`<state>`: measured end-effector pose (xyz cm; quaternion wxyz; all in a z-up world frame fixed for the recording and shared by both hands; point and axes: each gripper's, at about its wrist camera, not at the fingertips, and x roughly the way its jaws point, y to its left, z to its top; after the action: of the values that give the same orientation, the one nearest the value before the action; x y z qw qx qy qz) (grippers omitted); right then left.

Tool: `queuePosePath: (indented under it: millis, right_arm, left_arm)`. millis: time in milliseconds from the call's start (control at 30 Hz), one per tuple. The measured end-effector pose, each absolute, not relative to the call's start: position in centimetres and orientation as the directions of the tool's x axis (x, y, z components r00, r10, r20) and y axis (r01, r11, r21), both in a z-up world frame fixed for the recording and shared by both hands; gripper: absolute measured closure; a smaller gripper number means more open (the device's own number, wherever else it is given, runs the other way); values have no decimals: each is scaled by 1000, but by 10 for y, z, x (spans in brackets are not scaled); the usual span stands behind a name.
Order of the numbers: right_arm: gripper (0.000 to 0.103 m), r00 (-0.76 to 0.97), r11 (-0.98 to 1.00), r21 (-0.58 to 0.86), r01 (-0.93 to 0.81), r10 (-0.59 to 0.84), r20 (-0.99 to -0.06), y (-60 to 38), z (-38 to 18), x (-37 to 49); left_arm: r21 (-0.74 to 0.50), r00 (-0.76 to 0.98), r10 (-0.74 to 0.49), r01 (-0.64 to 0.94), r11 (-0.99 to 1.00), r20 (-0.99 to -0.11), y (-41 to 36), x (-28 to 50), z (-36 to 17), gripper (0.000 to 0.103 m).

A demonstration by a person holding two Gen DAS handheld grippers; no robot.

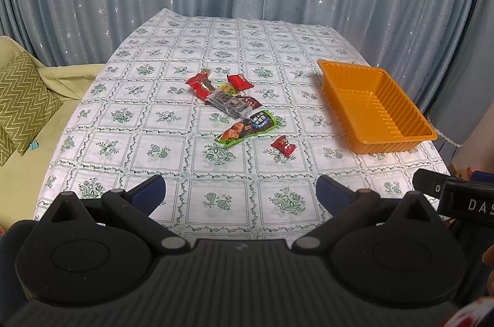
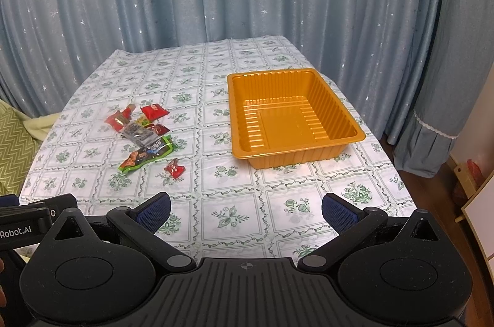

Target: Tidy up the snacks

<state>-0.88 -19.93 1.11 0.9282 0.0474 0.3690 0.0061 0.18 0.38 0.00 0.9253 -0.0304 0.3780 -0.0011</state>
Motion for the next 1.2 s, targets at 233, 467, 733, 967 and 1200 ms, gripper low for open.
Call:
queuePosePath:
  millis: [233,467,733,967,1200]
  right_arm:
    - [0,728,995,93,26,45,-684,-200,11,-8]
    - [0,730,995,93,26,45,-682,-201,12,-8]
    - [0,730,995,91,27,43,-682,-203,15,-7]
    - [0,730,995,91,27,43,-682,-202,14,-7]
    - [0,730,995,92,27,44,-682,-202,14,-7]
  left_arm:
    - [-61,715,-28,-19,998,-699,3,2,0,0]
    - [-60,715,-29,-18,998,-699,2,2,0,0]
    - [-62,715,-31,-17,998,-698,2,2,1,0]
    - [-63,715,-32,-17,998,-699,3,2,0,0]
    - [-64,714,-34,-15,998,-699,1,5,3,0]
